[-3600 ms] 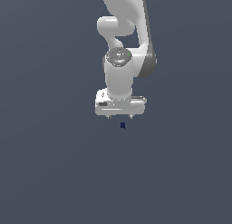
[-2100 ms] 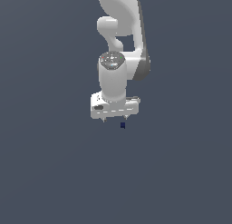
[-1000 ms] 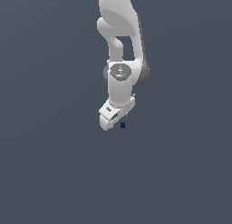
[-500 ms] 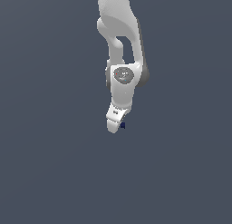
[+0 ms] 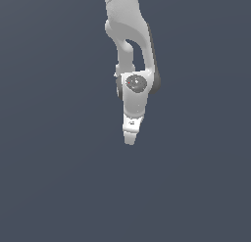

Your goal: Pick up the object and move it to a goal position.

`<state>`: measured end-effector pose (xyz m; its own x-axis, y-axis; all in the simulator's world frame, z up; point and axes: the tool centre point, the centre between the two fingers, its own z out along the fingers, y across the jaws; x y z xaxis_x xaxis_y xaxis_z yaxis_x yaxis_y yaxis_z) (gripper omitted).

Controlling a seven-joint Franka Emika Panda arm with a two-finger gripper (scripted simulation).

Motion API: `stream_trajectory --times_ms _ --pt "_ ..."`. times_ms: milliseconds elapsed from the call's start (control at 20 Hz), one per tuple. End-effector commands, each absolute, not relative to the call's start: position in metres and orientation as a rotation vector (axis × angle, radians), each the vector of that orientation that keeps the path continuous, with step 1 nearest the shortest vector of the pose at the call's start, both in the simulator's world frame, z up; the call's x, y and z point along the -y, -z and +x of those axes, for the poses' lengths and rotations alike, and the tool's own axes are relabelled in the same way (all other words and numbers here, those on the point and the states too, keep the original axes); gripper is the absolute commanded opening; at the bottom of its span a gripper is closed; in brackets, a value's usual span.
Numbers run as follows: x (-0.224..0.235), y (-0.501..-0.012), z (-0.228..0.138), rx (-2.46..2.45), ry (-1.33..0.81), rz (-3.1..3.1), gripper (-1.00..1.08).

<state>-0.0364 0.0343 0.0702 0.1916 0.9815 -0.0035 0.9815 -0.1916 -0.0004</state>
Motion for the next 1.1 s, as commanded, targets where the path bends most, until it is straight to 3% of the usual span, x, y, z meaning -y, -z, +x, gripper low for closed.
stream_trajectory --times_ms 0,700,1050 --pt "-0.036 -0.068 -0.038 -2.056 0.003 2.373 1.00" --pt "-0.040 -0.060 -0.041 -2.146 0.000 2.295 1.00" --pt "-0.040 -0.032 -0.042 -2.150 0.001 2.291 1.00"
